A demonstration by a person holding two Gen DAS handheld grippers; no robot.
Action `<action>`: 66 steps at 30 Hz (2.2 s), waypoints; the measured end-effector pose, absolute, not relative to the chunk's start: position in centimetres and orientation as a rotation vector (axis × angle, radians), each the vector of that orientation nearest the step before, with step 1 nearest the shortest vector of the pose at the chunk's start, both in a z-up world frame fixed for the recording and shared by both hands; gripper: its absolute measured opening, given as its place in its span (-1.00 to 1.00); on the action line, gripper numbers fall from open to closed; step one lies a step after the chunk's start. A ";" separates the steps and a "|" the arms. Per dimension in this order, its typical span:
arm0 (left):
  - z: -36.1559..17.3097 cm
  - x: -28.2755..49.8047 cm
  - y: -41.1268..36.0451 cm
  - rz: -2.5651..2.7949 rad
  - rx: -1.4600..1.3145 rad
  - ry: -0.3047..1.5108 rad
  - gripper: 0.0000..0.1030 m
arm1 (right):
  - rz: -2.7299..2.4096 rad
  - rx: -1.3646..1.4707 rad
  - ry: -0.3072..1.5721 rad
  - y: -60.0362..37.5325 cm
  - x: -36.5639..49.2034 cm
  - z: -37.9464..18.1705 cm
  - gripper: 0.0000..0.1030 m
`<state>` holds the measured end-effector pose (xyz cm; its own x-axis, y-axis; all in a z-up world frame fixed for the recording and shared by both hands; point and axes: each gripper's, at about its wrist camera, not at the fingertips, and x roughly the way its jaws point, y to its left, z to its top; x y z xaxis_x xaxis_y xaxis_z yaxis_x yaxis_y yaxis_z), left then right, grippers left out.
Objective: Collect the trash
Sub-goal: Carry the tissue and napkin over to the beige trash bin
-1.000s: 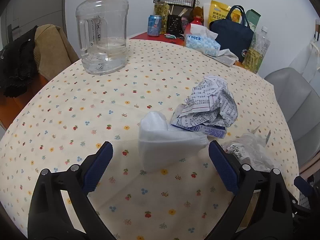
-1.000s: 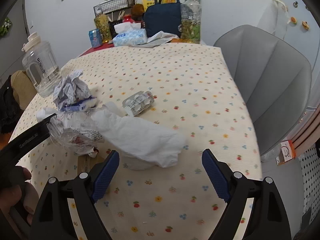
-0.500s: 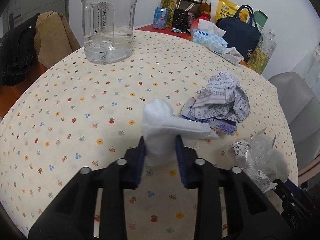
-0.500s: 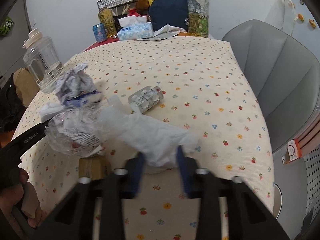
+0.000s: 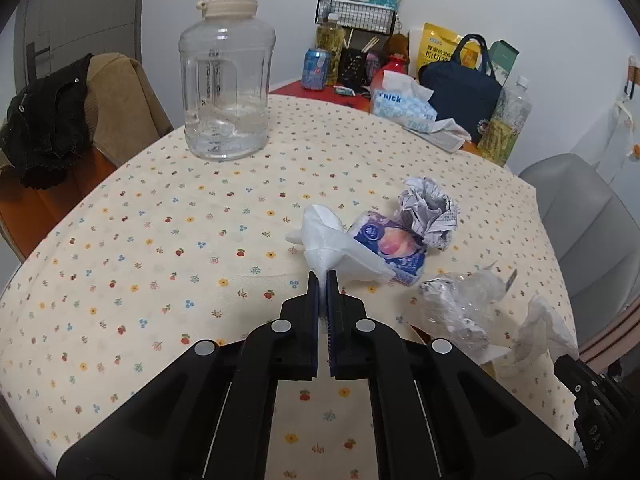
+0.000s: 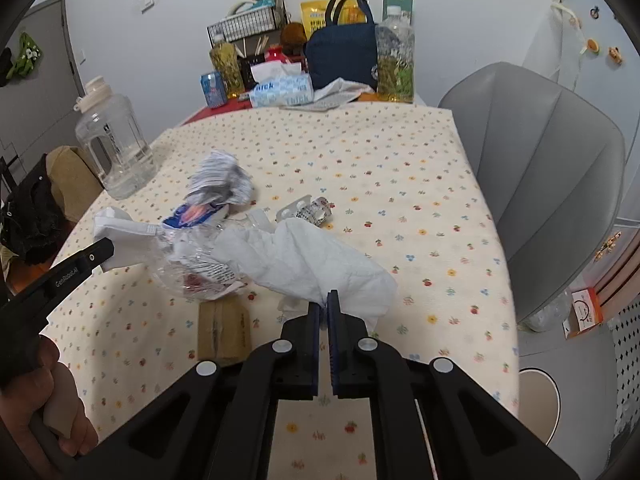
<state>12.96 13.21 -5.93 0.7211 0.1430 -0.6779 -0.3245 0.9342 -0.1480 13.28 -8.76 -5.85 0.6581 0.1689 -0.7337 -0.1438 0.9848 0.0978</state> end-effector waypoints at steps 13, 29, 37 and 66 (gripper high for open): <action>-2.3 8.7 9.1 0.218 -0.212 0.636 -0.92 | 0.121 0.054 0.725 -12.2 8.2 -1.8 -0.91; -0.2 5.8 3.8 0.128 -0.165 0.587 -0.92 | 0.068 0.078 0.656 -15.6 4.1 0.7 -0.92; 0.2 5.4 1.5 0.081 -0.147 0.581 -0.91 | 0.035 0.098 0.642 -17.6 2.8 1.1 -0.92; -1.6 8.0 -13.9 -0.170 -0.010 0.647 -0.92 | -0.229 0.238 0.643 -31.9 0.8 -0.7 -0.92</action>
